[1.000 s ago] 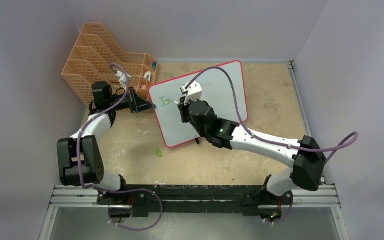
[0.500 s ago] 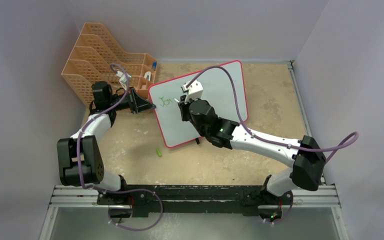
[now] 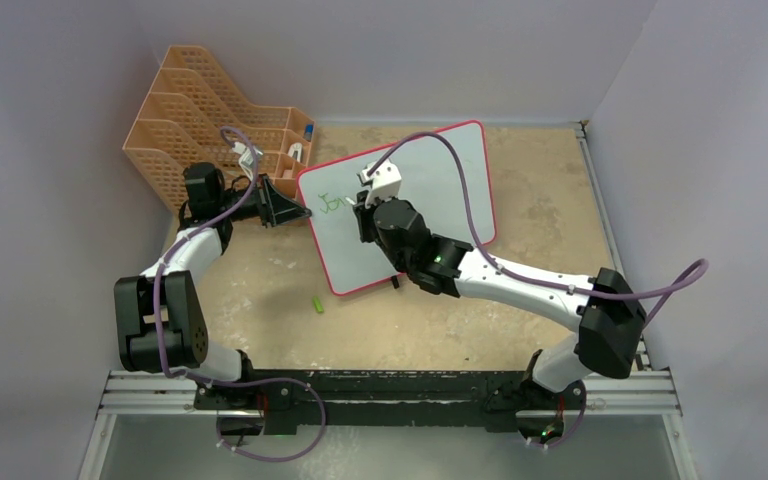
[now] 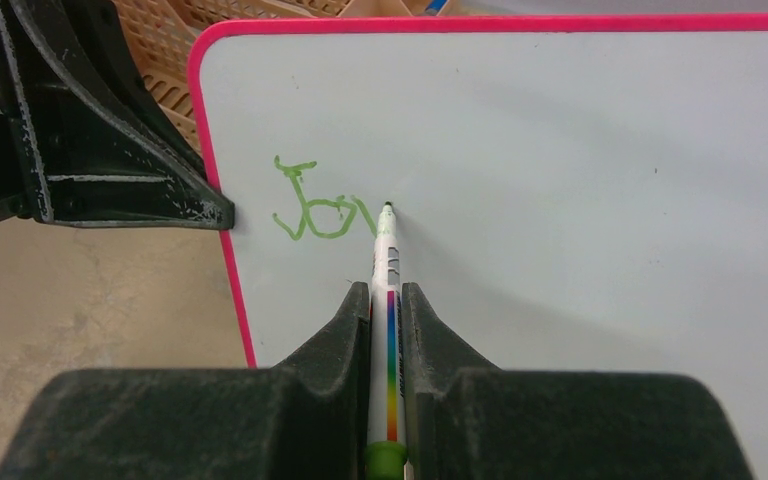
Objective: Write a sentence on the whiteboard
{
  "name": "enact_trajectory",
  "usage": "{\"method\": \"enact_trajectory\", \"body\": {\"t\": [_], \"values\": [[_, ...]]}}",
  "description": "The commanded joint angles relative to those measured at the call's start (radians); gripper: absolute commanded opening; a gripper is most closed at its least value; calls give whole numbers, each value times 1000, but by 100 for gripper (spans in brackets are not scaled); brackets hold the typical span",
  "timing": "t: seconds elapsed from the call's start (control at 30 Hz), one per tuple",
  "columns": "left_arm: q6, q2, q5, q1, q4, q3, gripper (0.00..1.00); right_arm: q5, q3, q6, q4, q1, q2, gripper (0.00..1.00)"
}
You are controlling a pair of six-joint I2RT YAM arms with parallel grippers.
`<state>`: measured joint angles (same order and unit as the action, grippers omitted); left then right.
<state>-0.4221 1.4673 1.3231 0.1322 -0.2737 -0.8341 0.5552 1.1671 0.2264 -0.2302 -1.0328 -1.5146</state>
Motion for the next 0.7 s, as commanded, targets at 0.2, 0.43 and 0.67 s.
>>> {"method": "enact_trajectory", "body": {"t": [0.2,0.43,0.67], "values": [[24,-23,19,-16,1,-27,0,-1,61,-7,-5,7,-13,0],[25,-24,17,-14,1,-26,0,-7,50,3,23,7,-4,0],[25,-27,16,-16,1,-23,0,-14,39,14,38,7,-6,0]]}}
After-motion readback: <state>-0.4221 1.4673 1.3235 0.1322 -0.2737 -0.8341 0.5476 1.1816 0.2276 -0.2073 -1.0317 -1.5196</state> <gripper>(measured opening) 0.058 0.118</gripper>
